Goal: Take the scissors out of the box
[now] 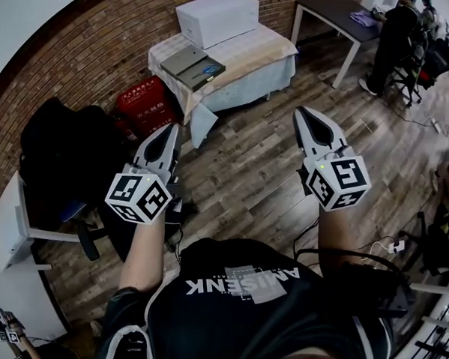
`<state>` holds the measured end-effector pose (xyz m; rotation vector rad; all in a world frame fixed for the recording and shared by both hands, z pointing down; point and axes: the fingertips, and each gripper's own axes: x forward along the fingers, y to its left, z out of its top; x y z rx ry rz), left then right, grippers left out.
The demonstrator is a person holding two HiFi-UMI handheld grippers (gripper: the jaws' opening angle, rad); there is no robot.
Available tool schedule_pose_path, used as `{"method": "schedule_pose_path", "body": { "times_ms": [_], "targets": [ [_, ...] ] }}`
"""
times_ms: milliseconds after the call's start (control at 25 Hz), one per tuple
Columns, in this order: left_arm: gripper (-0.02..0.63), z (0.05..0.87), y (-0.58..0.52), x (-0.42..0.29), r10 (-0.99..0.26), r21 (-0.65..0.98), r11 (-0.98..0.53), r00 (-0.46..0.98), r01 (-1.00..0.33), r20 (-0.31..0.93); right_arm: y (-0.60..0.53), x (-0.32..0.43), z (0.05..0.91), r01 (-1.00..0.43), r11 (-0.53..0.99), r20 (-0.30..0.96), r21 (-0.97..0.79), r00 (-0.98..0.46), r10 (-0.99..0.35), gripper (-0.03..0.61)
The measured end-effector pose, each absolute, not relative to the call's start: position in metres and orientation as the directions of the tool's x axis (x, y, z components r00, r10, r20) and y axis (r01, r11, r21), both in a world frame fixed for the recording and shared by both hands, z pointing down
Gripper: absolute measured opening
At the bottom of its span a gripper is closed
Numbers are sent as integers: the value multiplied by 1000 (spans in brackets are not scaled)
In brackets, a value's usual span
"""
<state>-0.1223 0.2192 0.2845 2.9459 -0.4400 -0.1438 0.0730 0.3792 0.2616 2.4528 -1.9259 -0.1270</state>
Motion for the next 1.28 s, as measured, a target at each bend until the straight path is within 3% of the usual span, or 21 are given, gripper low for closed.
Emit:
{"method": "schedule_pose_path", "body": {
  "times_ms": [160, 400, 1280],
  "targets": [
    [12, 296, 224, -107, -330, 143, -935, 944, -323, -22, 387, 95, 265, -970, -238, -58, 43, 236, -970, 41],
    [12, 302, 216, -94, -294, 254, -927, 955, -276, -39, 382, 109, 276, -972, -233, -50, 25, 232, -971, 42],
    [12, 301, 71, -48, -340, 91, -938, 940, -335, -41, 228, 143, 271, -971, -216, 7, 106, 218, -976, 43]
  ]
}}
